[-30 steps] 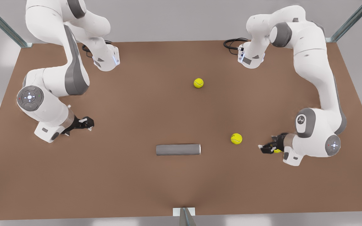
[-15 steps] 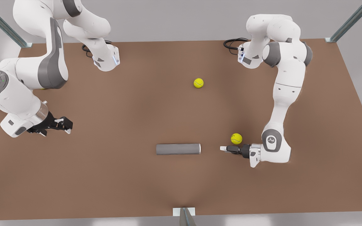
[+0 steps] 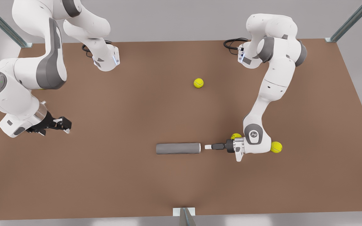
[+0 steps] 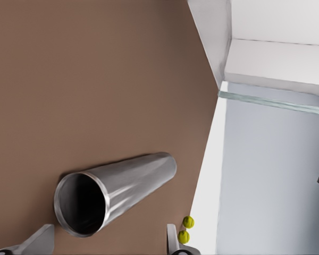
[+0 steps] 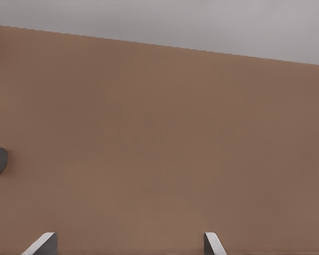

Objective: Put the tennis tube upright

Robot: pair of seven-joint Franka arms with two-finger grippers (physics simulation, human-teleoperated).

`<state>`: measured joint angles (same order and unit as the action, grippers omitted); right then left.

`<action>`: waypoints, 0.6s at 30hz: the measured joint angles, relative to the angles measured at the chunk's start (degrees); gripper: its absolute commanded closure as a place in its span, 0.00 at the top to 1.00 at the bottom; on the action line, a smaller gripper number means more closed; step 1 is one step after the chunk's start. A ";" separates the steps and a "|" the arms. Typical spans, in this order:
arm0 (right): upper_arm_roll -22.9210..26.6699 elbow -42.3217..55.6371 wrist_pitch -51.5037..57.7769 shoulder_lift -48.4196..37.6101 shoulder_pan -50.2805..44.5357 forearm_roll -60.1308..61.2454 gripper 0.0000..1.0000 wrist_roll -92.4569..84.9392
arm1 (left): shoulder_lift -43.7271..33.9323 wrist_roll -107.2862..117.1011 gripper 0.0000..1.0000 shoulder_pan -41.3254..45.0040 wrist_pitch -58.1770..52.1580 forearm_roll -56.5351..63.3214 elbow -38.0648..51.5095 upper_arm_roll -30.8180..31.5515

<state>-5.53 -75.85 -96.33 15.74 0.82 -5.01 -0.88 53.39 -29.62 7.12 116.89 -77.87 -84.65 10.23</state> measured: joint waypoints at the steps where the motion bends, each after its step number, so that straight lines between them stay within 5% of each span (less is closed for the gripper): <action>1: 0.00 0.00 0.00 0.00 -0.12 0.00 1.00 0.00 | 0.39 0.00 1.00 0.00 0.80 -0.09 0.01 0.41; 18: -0.49 -1.31 6.24 0.13 -2.33 -2.37 1.00 0.61 | 2.11 0.35 1.00 2.08 7.86 -4.17 0.17 4.98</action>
<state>-6.02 -77.17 -90.09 15.86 -1.51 -7.38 -0.27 55.50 -29.27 9.20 124.75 -82.03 -84.48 15.21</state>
